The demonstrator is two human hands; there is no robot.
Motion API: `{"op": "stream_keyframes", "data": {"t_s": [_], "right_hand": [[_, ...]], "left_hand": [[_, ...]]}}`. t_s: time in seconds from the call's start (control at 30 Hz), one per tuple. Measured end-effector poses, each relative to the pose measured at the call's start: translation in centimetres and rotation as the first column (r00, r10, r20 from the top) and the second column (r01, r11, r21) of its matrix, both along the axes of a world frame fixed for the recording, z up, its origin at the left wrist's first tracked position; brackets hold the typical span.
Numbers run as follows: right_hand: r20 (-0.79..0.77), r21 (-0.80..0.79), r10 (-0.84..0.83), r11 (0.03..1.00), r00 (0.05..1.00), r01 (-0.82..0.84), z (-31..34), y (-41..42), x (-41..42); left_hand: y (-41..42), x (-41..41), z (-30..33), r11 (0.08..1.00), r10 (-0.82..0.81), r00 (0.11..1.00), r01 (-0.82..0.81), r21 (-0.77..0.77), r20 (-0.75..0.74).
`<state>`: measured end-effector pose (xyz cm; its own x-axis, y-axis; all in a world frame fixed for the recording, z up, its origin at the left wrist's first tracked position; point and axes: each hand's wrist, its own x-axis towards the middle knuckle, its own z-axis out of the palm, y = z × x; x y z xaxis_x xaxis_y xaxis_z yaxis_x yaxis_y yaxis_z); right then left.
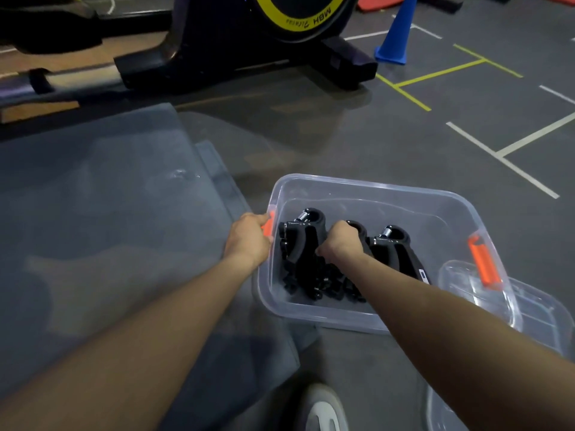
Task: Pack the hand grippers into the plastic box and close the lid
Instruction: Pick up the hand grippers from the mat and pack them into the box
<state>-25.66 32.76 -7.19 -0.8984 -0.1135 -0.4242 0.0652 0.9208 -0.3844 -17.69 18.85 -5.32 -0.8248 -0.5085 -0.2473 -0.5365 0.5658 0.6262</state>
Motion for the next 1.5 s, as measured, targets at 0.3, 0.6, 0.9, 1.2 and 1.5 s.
{"op": "stream_keyframes", "data": {"t_s": [0.3, 0.6, 0.9, 1.2, 1.5], "right_hand": [[-0.066, -0.071, 0.094, 0.993, 0.993, -0.099, 1.7, -0.7, 0.4], [-0.137, -0.37, 0.223, 0.892, 0.965, -0.258, 8.7, -11.6, 6.8], [-0.095, -0.47, 0.478, 0.752, 0.873, -0.463, 8.6, -28.8, 21.0], [-0.08, -0.381, 0.646, 0.684, 0.759, -0.622, 4.5, -39.2, 28.3], [-0.086, -0.353, 0.624, 0.71, 0.777, -0.61, 1.4, -43.7, 26.8]], "left_hand": [[-0.8, 0.3, 0.4, 0.998, -0.063, 0.998, 0.063, 0.024, 0.006], [-10.6, 11.2, 6.3, 0.972, 0.228, 0.972, -0.231, -0.044, -0.058], [-23.7, 26.5, 7.8, 0.831, 0.545, 0.839, -0.542, -0.127, -0.017], [-33.1, 33.9, 2.7, 0.715, 0.688, 0.724, -0.687, -0.13, -0.042], [-37.9, 31.5, -2.3, 0.586, 0.806, 0.591, -0.804, -0.096, -0.033]]}}
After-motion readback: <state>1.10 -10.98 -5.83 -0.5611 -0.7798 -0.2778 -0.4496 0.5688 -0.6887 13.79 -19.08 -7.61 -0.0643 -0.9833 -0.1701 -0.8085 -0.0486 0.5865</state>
